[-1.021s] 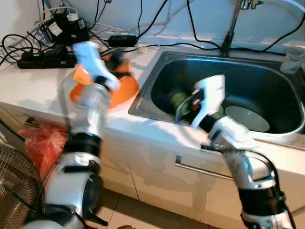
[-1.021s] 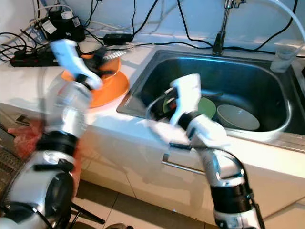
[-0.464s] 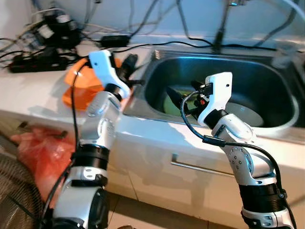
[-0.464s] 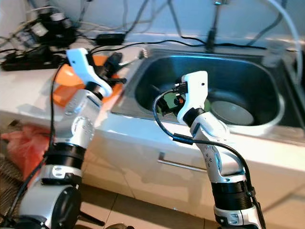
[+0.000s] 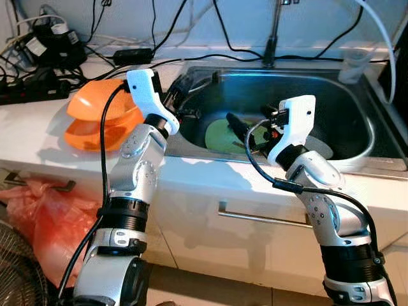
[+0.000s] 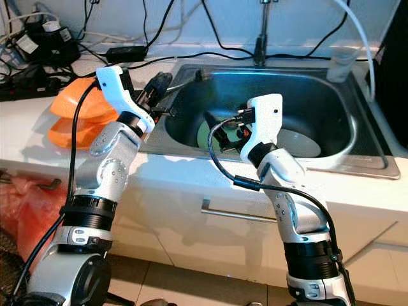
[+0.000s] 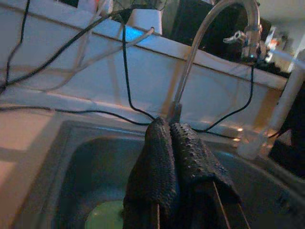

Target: Kitchen organization

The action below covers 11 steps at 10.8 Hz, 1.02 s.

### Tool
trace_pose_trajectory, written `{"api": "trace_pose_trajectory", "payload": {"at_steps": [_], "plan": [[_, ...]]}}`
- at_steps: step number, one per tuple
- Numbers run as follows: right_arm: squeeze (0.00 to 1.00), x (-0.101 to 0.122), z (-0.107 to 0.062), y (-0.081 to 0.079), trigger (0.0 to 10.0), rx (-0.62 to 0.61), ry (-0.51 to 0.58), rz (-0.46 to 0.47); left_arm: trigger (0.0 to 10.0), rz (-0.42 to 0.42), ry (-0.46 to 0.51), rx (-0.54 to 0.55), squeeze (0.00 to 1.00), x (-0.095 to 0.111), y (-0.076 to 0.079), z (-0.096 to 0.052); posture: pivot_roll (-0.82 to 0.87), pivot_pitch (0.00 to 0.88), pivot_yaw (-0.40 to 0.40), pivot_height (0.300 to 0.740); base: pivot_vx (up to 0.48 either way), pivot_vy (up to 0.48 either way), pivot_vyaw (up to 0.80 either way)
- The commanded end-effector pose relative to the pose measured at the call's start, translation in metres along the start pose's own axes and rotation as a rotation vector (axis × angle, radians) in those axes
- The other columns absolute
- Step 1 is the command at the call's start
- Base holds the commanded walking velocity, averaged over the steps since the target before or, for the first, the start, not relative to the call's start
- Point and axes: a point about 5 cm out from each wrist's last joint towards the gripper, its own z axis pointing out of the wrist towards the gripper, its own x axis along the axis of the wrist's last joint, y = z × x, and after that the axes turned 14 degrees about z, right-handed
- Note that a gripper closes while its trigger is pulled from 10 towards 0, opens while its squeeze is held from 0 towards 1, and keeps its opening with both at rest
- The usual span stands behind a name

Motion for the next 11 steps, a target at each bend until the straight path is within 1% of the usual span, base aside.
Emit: {"api": "trace_pose_trajectory", "payload": {"at_steps": [1,3,5,6,7,8,10,11], "plan": [[0.00,0.005,0.004,-0.001,10.0,-0.005,0.026,0.003,0.0,-0.041,0.022,-0.012,0.00,0.010,0.001,0.002,0.05,0.000,0.099,0.740,0.000,0.000,0.00],[0.00,0.011,0.009,0.004,10.0,-0.052,0.084,0.076,0.0,-0.209,-0.004,-0.072,0.00,0.011,0.010,0.001,0.06,0.000,0.104,0.740,0.000,0.000,0.00],[0.00,0.015,0.015,0.010,10.0,-0.105,0.141,0.135,0.0,-0.299,-0.012,-0.099,0.00,0.014,0.014,0.000,0.07,0.000,0.106,0.740,0.000,0.000,0.00],[0.00,0.020,0.024,0.015,10.0,-0.143,0.190,0.220,0.0,-0.397,-0.023,-0.107,0.00,0.015,0.020,-0.001,0.07,0.000,0.105,0.740,0.000,0.000,0.00],[0.21,0.022,0.029,0.017,10.0,-0.163,0.215,0.267,0.0,-0.436,-0.032,-0.111,0.00,0.014,0.023,-0.003,0.08,0.000,0.106,0.740,0.000,0.000,0.00],[1.00,0.023,0.035,0.018,10.0,-0.181,0.232,0.292,0.0,-0.441,-0.039,-0.112,0.00,0.014,0.025,-0.003,0.08,0.000,0.108,0.740,0.000,0.000,0.00],[1.00,0.023,0.041,0.021,10.0,-0.206,0.245,0.318,0.0,-0.462,-0.034,-0.110,0.00,0.017,0.024,-0.002,0.08,0.000,0.109,0.740,0.000,0.000,0.00],[1.00,0.021,0.044,0.021,10.0,-0.212,0.247,0.345,0.0,-0.495,-0.021,-0.096,0.00,0.021,0.021,0.000,0.08,0.000,0.109,0.740,0.000,0.000,0.00]]}}
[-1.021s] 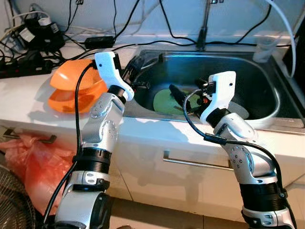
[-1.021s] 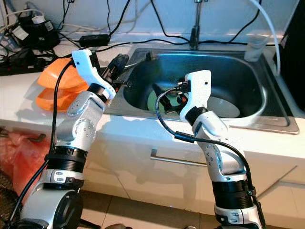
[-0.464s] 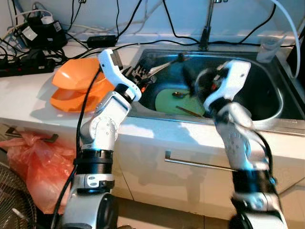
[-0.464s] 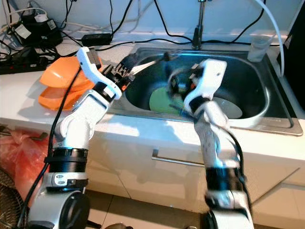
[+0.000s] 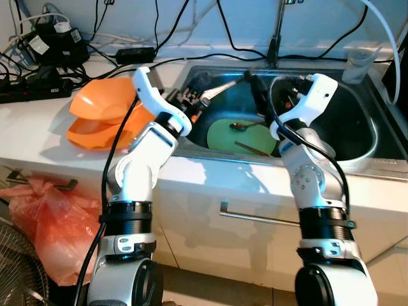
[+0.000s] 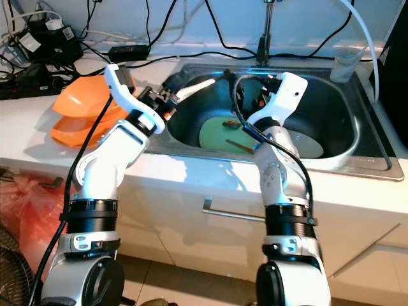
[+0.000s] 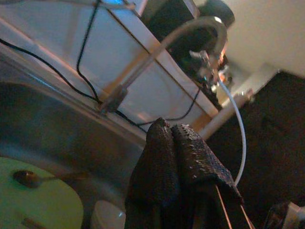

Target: Kitchen organization

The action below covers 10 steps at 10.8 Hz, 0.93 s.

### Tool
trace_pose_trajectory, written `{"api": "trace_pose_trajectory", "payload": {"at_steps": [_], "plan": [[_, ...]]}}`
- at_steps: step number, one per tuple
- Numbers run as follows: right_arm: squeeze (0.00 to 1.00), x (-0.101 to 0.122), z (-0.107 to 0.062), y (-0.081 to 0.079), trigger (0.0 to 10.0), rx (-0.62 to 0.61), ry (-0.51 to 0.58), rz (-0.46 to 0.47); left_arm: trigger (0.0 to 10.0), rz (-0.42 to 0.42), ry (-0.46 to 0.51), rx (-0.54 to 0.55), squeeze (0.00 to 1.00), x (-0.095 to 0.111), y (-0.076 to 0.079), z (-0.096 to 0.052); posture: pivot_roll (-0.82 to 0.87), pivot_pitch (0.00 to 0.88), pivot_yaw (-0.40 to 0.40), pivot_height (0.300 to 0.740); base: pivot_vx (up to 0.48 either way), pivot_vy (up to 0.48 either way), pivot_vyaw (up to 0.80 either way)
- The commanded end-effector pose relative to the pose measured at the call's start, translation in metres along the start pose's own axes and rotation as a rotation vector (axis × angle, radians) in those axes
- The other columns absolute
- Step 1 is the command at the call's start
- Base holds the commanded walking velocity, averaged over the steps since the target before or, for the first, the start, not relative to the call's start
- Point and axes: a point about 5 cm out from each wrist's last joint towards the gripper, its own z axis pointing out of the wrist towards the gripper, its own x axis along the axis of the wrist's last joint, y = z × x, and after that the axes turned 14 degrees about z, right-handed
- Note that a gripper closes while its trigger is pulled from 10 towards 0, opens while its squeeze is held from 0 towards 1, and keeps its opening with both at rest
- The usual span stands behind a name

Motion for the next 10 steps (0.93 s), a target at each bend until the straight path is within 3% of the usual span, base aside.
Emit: {"api": "trace_pose_trajectory", "payload": {"at_steps": [1,3,4,5,6,7,8,10], "plan": [[1.00,0.000,0.005,-0.005,10.0,0.005,0.020,0.042,0.0,-0.003,0.026,-0.009,0.00,0.012,0.004,0.004,0.08,0.000,0.118,0.740,0.000,0.000,0.00],[1.00,-0.004,0.005,-0.004,10.0,-0.012,0.020,0.112,0.0,-0.002,0.034,0.003,0.00,0.016,0.002,0.005,0.08,0.000,0.124,0.740,0.000,0.000,0.00],[1.00,-0.018,0.003,0.000,10.0,-0.028,-0.035,0.250,0.0,-0.010,0.036,0.011,0.00,0.018,0.000,0.007,0.08,0.000,0.127,0.740,0.000,0.000,0.00],[1.00,-0.027,0.002,-0.003,10.0,-0.001,-0.078,0.287,0.0,-0.012,0.030,0.005,0.00,0.017,0.001,0.007,0.08,0.000,0.129,0.740,0.000,0.000,0.00],[0.74,-0.033,0.003,-0.007,10.0,0.030,-0.106,0.311,0.0,-0.018,0.022,0.005,0.00,0.014,0.002,0.007,0.08,0.000,0.129,0.740,0.000,0.000,0.00],[0.07,-0.034,0.004,-0.016,10.0,0.086,-0.128,0.334,0.0,-0.021,0.017,0.013,0.00,0.013,0.000,0.006,0.08,0.000,0.125,0.740,0.000,0.000,0.00],[0.00,-0.034,0.004,-0.021,10.0,0.123,-0.142,0.341,0.0,-0.023,0.017,0.020,0.00,0.013,-0.001,0.005,0.08,0.000,0.121,0.740,0.000,0.000,0.00],[0.00,-0.038,-0.004,-0.037,10.0,0.268,-0.230,0.395,0.0,-0.040,0.035,0.058,0.00,0.013,-0.010,0.004,0.07,0.000,0.102,0.740,0.000,0.000,0.00]]}}
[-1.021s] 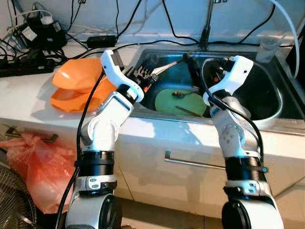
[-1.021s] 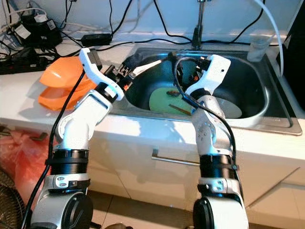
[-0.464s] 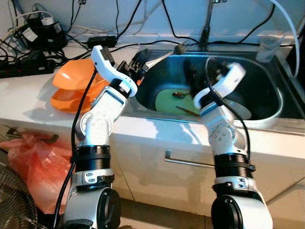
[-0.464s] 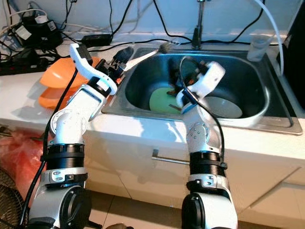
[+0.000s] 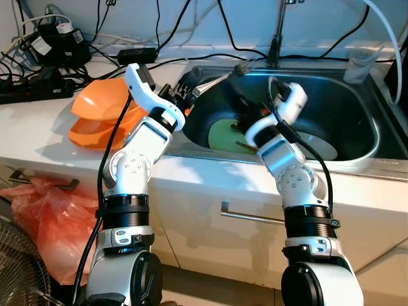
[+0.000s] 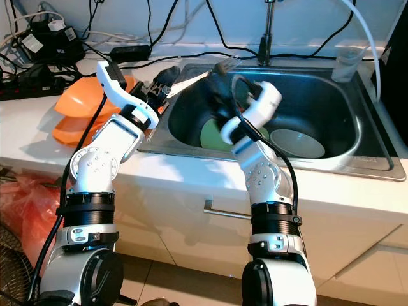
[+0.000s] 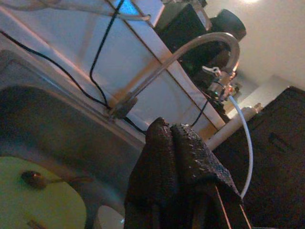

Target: Kitchen organization

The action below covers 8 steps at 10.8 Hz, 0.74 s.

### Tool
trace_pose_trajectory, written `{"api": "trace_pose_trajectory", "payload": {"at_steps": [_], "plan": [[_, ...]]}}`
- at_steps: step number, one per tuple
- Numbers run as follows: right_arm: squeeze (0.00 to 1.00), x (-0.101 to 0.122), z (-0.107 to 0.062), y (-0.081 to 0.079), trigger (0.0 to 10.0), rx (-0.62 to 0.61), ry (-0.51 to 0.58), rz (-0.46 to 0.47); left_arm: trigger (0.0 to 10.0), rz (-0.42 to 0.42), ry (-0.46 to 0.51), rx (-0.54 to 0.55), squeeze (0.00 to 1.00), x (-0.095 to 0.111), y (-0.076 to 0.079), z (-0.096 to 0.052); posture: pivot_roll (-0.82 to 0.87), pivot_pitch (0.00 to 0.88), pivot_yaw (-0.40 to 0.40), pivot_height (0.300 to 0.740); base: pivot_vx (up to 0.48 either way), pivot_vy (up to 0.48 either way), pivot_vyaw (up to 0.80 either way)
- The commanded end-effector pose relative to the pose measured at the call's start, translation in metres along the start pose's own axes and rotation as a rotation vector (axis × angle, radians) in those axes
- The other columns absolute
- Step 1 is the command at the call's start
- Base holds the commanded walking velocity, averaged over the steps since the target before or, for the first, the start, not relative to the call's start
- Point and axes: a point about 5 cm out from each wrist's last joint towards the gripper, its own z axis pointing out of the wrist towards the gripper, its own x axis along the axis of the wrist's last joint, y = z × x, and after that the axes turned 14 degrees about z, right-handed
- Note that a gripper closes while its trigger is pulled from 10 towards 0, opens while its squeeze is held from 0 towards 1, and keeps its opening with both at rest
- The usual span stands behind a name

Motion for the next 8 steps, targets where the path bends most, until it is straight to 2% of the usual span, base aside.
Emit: {"api": "trace_pose_trajectory", "payload": {"at_steps": [1,5,8], "plan": [[0.00,-0.009,-0.001,-0.005,10.0,0.039,-0.041,0.031,0.0,-0.013,0.028,0.006,0.00,0.007,0.000,0.001,0.07,0.000,0.090,0.740,0.000,0.000,0.00],[0.00,-0.006,0.004,-0.011,10.0,0.085,-0.081,0.048,0.0,-0.063,0.031,0.001,0.00,-0.002,0.007,-0.003,0.08,0.000,0.054,0.740,0.000,0.000,0.00],[0.00,-0.011,0.010,-0.015,10.0,0.122,-0.093,0.132,0.0,-0.098,0.023,-0.008,0.00,-0.006,0.010,-0.003,0.08,0.000,0.054,0.740,0.000,0.000,0.00]]}}
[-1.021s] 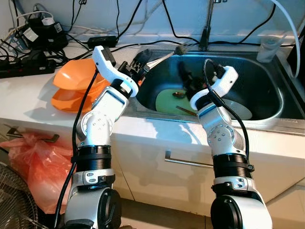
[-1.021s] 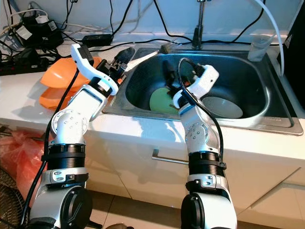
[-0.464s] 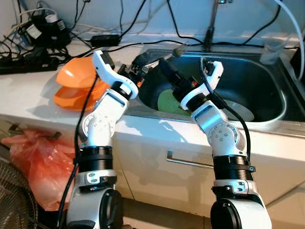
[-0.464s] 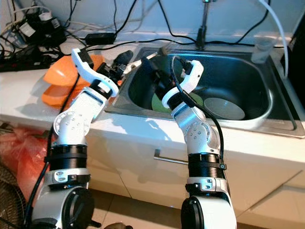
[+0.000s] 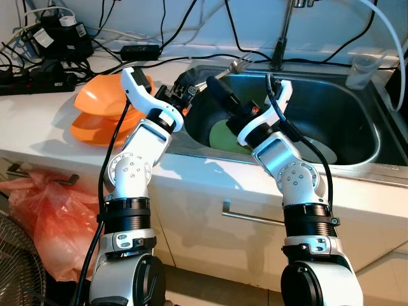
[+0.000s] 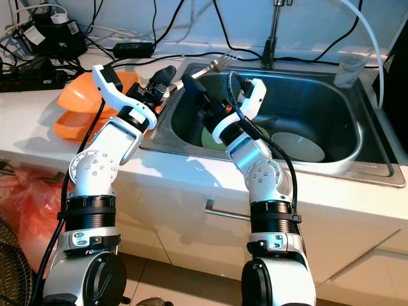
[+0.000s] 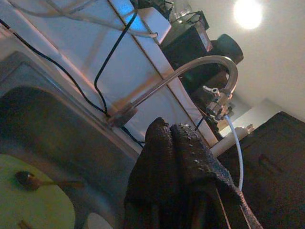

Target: Kitchen organization

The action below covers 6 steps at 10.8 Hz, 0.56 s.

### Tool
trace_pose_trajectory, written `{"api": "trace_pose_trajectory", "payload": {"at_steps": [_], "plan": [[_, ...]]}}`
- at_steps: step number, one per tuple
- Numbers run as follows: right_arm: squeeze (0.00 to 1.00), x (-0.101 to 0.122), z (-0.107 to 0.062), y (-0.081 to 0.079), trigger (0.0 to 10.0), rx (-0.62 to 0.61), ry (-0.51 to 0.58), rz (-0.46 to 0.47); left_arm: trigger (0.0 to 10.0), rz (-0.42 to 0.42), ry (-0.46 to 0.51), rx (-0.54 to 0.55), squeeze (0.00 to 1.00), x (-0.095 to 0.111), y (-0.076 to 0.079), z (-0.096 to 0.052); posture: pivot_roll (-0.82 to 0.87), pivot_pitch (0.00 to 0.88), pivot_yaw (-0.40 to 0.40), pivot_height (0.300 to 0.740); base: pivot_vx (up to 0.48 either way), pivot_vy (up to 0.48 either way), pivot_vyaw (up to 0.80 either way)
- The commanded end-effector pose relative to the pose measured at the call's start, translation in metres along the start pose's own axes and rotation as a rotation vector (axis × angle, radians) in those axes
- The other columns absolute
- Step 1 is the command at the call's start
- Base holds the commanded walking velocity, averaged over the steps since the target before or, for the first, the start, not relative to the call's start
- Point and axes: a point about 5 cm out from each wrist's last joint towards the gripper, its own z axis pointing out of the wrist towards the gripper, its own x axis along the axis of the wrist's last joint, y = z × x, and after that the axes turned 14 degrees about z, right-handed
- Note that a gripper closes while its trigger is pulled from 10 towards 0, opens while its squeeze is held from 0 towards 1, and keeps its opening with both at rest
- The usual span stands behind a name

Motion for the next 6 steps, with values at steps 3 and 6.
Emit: {"api": "trace_pose_trajectory", "payload": {"at_steps": [3,6], "plan": [[0.00,-0.006,0.012,-0.010,10.0,0.074,0.004,0.115,0.0,-0.046,-0.013,-0.033,0.00,-0.008,0.011,-0.001,0.09,0.000,0.055,0.740,0.000,0.000,0.00],[0.00,0.001,0.017,-0.009,10.0,0.110,0.015,0.145,0.0,-0.083,-0.069,-0.046,0.00,-0.021,0.016,-0.011,0.10,0.000,0.059,0.740,0.000,0.000,0.00]]}}
